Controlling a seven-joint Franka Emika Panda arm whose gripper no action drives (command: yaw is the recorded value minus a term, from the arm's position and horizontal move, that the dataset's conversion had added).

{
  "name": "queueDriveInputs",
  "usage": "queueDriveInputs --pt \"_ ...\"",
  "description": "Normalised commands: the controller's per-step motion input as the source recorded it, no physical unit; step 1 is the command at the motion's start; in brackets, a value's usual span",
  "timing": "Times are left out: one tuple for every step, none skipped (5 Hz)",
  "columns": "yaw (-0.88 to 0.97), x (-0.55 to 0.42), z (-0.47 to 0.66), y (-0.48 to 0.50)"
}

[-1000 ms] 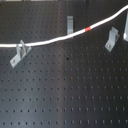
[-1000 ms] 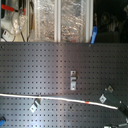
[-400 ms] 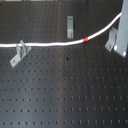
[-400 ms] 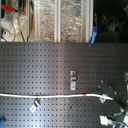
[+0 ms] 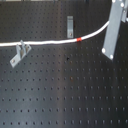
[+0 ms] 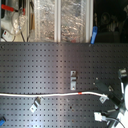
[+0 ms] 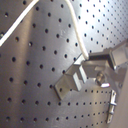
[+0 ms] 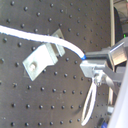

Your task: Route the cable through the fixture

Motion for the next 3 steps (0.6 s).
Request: queueDriveInputs --pt "0.00 -0.487 0.04 0.050" --pt "0.00 -0.410 0.09 0.030" --pt "0.00 -0.366 0.09 -0.026"
